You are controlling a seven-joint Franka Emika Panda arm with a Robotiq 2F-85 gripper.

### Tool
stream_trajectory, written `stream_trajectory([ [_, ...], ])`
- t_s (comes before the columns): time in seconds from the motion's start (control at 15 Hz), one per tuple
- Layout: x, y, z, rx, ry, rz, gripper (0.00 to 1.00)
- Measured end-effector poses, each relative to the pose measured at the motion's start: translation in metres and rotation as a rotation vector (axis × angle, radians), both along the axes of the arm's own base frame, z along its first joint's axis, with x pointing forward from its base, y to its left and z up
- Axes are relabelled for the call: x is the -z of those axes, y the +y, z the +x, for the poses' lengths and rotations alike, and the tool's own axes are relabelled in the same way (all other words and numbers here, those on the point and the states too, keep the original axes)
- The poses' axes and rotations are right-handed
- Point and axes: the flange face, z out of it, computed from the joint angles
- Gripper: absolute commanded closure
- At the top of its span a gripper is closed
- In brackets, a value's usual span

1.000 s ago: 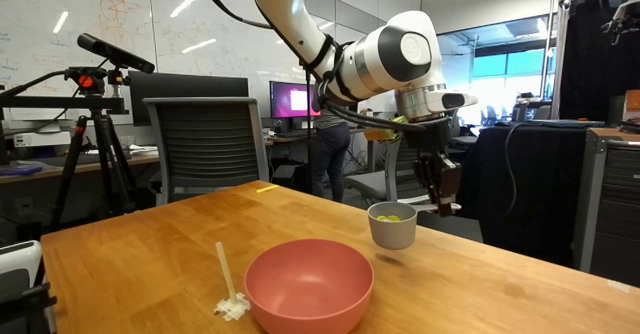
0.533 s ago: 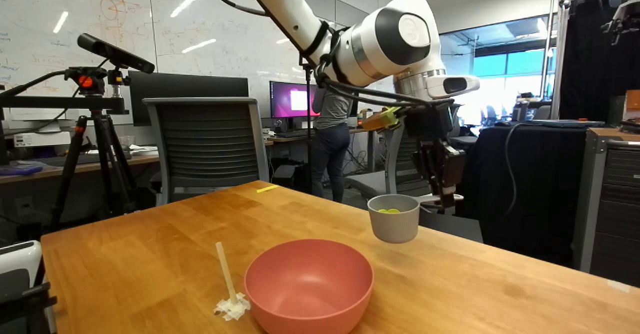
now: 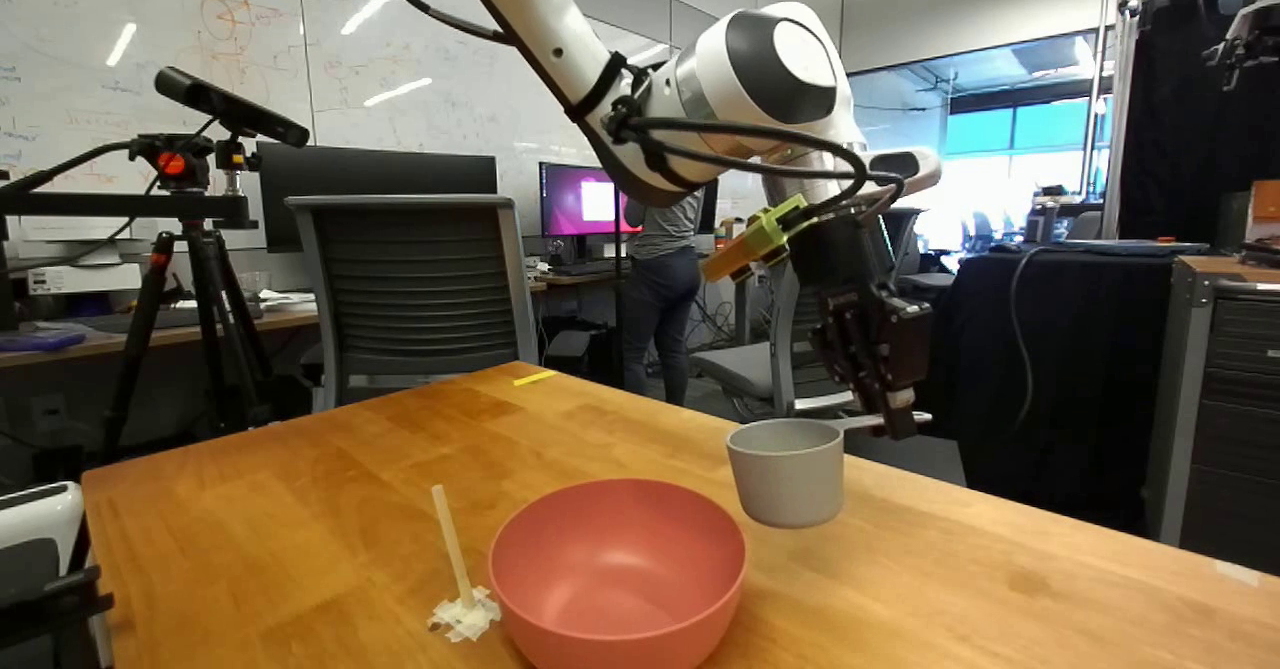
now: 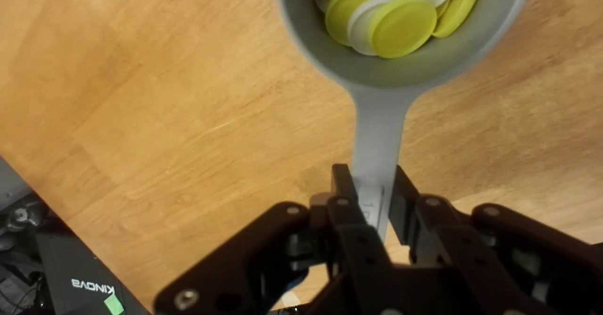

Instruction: Pour the contents of the pot into the bowl

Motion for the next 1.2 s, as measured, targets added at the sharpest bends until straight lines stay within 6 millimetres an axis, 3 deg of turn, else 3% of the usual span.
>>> stream_trajectory([
  [0.6, -0.037, -0.003, -0.037, -0.120, 0.018, -0.131, 0.92],
  [0.93, -0.008, -0.003, -0.075, -0.217, 0.154, -0.225, 0.92],
  [1.2, 0.015, 0.018, -0.100, -0.303, 0.258, -0.289, 0.92],
])
